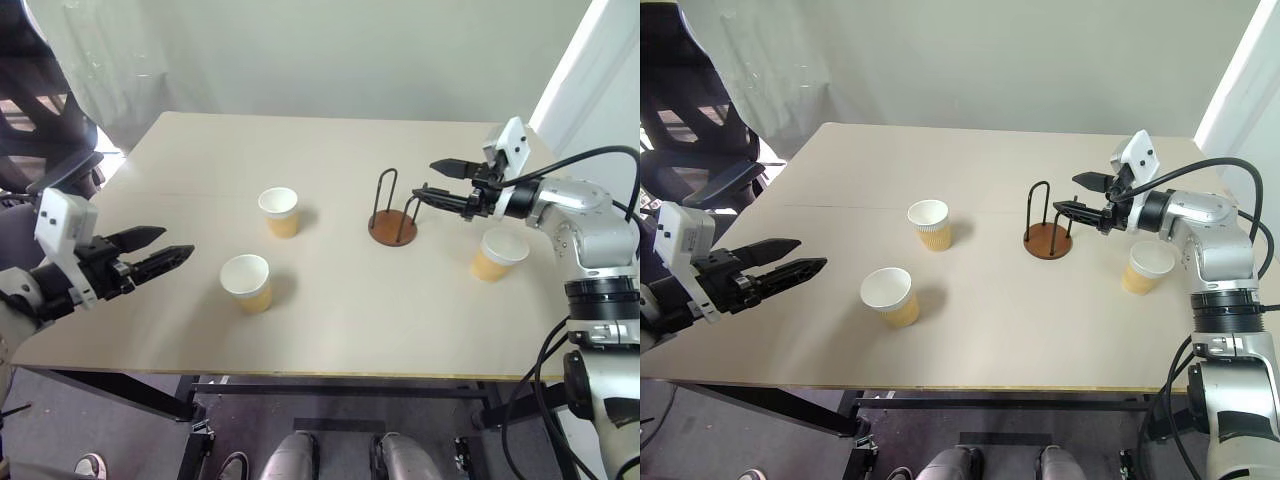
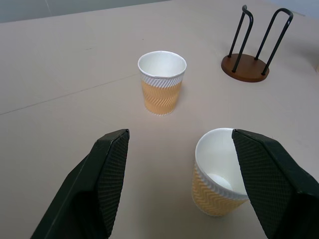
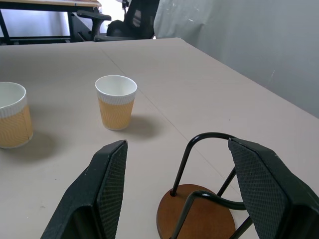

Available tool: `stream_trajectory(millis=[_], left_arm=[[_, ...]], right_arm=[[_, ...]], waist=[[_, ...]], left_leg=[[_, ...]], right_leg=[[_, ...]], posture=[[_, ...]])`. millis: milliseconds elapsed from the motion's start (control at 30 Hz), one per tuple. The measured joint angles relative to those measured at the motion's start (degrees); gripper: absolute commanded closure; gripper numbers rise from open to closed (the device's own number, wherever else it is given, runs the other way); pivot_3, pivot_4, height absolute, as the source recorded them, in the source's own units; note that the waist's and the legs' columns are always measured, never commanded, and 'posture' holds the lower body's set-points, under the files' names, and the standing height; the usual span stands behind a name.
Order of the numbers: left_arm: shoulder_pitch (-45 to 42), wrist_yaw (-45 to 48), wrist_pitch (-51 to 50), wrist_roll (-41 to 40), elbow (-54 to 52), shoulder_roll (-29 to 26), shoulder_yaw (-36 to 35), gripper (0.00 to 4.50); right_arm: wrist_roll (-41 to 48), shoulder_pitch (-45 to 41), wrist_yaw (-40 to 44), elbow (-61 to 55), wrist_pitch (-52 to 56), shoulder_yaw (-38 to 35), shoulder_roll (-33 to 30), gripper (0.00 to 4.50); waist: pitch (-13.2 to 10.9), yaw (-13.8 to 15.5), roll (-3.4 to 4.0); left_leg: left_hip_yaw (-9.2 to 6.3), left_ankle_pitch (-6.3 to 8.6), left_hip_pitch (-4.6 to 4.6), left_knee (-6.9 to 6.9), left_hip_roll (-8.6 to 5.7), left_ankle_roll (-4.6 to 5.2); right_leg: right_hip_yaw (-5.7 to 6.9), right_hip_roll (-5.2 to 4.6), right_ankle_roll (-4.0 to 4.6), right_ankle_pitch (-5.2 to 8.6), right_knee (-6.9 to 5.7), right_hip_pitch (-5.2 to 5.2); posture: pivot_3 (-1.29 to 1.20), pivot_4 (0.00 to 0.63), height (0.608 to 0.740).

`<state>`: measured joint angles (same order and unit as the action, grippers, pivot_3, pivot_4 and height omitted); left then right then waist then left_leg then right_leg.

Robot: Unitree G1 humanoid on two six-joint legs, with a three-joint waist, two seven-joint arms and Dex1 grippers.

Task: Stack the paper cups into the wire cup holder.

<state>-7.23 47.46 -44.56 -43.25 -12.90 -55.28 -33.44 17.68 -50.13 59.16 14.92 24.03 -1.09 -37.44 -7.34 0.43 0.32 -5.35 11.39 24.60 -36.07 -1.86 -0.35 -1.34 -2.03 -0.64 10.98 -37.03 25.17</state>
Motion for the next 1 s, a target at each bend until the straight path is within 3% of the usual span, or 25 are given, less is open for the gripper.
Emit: stream_trajectory(millis=[533, 767, 1000], left_arm=[[-2.1, 1.4, 0.0, -0.2, 0.7, -1.0, 0.0, 1.0], [-1.9, 10.5, -4.9, -6.9, -0.4, -7.4, -2.4, 1.0], [-4.7, 12.1, -4.8, -6.6, 0.1, -8.1, 2.6, 1.0]], right_arm=[[0.1, 0.3, 0.2, -0.3, 0.5, 0.0, -0.5, 1.19], [5.6, 9.3, 4.6, -14.0, 11.9, 0.0, -5.4, 1.19], [3.2, 13.2, -6.7, -20.1, 17.4, 2.1, -0.3, 1.19]], waist=[[0.0, 0.0, 0.0], [0.0, 0.1, -0.01], [0.0, -0.2, -0.02]], left_leg=[[0.0, -0.03, 0.01, 0.0, 0.0, -0.01], [-0.01, -0.01, 0.16, 0.0, 0.0, -0.05], [-0.02, -0.32, -0.04, 0.0, 0.05, 0.0]], right_leg=[[0.01, 0.0, 0.02, -0.02, 0.0, 0.0], [0.07, 0.01, -0.01, -0.02, 0.14, 0.0], [0.03, 0.03, 0.08, -0.09, 0.03, -0.05]], posture=[[0.0, 0.15, 0.74], [0.0, 0.15, 0.74], [0.0, 0.15, 0.74]])
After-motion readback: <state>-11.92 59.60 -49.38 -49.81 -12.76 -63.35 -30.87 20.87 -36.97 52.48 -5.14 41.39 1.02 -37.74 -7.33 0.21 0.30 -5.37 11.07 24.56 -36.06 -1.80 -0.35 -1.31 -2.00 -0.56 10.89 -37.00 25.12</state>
